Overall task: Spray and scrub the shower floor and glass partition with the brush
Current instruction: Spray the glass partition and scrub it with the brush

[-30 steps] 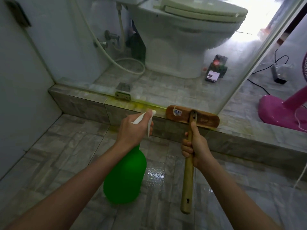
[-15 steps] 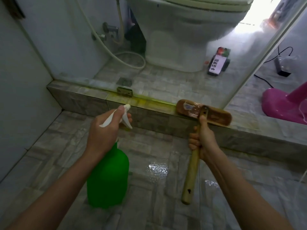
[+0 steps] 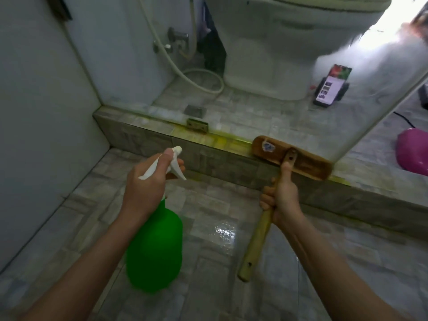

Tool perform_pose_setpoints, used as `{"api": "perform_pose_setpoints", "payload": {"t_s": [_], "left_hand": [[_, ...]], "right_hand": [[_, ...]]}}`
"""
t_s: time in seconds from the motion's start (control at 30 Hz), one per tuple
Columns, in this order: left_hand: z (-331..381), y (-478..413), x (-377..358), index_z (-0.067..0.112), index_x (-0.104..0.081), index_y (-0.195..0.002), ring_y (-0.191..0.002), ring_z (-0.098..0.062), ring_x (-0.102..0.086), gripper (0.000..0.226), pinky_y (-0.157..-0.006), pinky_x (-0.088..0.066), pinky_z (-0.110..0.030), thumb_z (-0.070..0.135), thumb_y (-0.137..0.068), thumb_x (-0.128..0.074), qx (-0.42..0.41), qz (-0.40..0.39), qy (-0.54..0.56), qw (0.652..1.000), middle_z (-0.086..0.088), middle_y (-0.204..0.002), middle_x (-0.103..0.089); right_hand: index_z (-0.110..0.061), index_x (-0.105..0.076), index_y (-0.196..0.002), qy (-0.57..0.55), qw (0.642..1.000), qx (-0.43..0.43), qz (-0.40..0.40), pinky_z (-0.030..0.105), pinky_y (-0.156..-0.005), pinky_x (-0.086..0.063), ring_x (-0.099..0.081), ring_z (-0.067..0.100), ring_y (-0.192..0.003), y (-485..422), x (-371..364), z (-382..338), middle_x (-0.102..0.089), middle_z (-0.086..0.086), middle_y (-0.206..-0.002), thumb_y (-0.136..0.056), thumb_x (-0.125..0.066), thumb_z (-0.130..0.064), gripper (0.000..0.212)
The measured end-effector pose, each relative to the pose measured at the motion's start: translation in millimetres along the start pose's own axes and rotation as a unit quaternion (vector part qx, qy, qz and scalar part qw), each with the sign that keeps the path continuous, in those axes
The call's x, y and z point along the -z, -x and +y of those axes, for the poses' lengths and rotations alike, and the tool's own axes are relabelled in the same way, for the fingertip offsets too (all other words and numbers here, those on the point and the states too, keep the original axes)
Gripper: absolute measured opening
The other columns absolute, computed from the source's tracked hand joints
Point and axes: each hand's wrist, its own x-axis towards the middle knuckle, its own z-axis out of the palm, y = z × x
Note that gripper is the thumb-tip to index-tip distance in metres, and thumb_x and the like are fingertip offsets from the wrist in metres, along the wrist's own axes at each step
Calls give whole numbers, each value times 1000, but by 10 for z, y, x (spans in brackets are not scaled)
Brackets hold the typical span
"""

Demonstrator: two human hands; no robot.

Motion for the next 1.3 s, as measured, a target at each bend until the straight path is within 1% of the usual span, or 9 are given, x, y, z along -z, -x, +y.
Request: {"api": "perform_pose_setpoints", "payload": {"t_s": [0.2, 0.3, 0.4, 0.53, 0.73, 0.93, 1.07, 1.2, 1.3], "left_hand": [[27, -4, 111, 36, -76, -85, -94, -8, -73, 29, -88, -55, -27, 38, -102, -53, -7, 20, -57, 998, 9, -88, -78], [49, -5, 207, 40, -75, -88, -88, 0, -72, 28, -83, -53, -30, 38, -102, -52, -6, 36, -42, 998, 12, -86, -78], [31, -23, 336, 47, -78, -82, -95, -9, -73, 29, -94, -52, -33, 43, -98, -55, -7, 47, -18, 999, 9, -90, -79], [-4, -57, 473, 36, -75, -91, -92, -8, -74, 27, -96, -53, -34, 32, -104, -52, -14, 67, -20, 997, 10, -86, -79], [-25, -147, 540, 33, -70, -92, -83, 16, -66, 28, -76, -46, -2, 22, -106, -47, -38, 86, -38, 995, 34, -74, -70], [-18, -229, 734, 24, -72, -93, -79, 12, -69, 28, -68, -47, -3, 22, -106, -47, -43, 103, -37, 993, 30, -72, -71], [-74, -278, 818, 32, -75, -89, -89, -10, -75, 23, -83, -55, -23, 32, -100, -55, -47, 92, -29, 994, 14, -85, -78], [-44, -246, 791, 31, -73, -94, -86, 1, -72, 24, -79, -51, -11, 26, -104, -52, -55, 85, -43, 994, 22, -81, -76], [-18, -195, 848, 34, -74, -97, -90, -5, -74, 23, -82, -53, -14, 28, -103, -53, -49, 91, -37, 994, 14, -84, -78]], "right_hand": [[-15, -42, -77, 109, 984, -45, -132, 16, -36, -28, -29, 9, -28, -87, -1005, 172, -33, -7, -37, -94, -37, -61, 49], [-17, -42, -81, 94, 991, -17, -90, 15, -35, -23, -24, 8, -30, -46, -594, 108, -26, -7, -41, -93, -40, -62, 46], [-18, -38, -74, 32, 999, -3, -4, 17, -34, -22, -22, 9, -30, -21, -404, 141, -24, -6, -42, -93, -37, -63, 48], [-16, -41, -73, 89, 995, 9, -54, 19, -37, -29, -31, 12, -33, -45, -1251, 374, -33, -1, -48, -95, -33, -61, 51], [-17, -42, -75, 168, 980, 37, -98, 21, -36, -29, -32, 11, -34, -57, -1009, 378, -34, -6, -45, -93, -36, -63, 50], [-17, -41, -75, 126, 989, 24, -76, 20, -35, -28, -30, 11, -34, -80, -1204, 429, -31, -5, -46, -93, -33, -64, 51], [-16, -41, -72, 168, 977, 32, -127, 18, -35, -31, -33, 11, -33, -69, -1692, 531, -35, -1, -50, -96, -32, -59, 50], [-19, -43, -69, 213, 968, 70, -113, 20, -35, -28, -34, 9, -34, -93, -1130, 482, -36, -4, -50, -91, -35, -66, 53], [-18, -42, -71, 139, 987, 66, -35, 19, -33, -25, -28, 10, -33, -49, -781, 459, -29, -3, -48, -92, -35, -65, 52]]}}
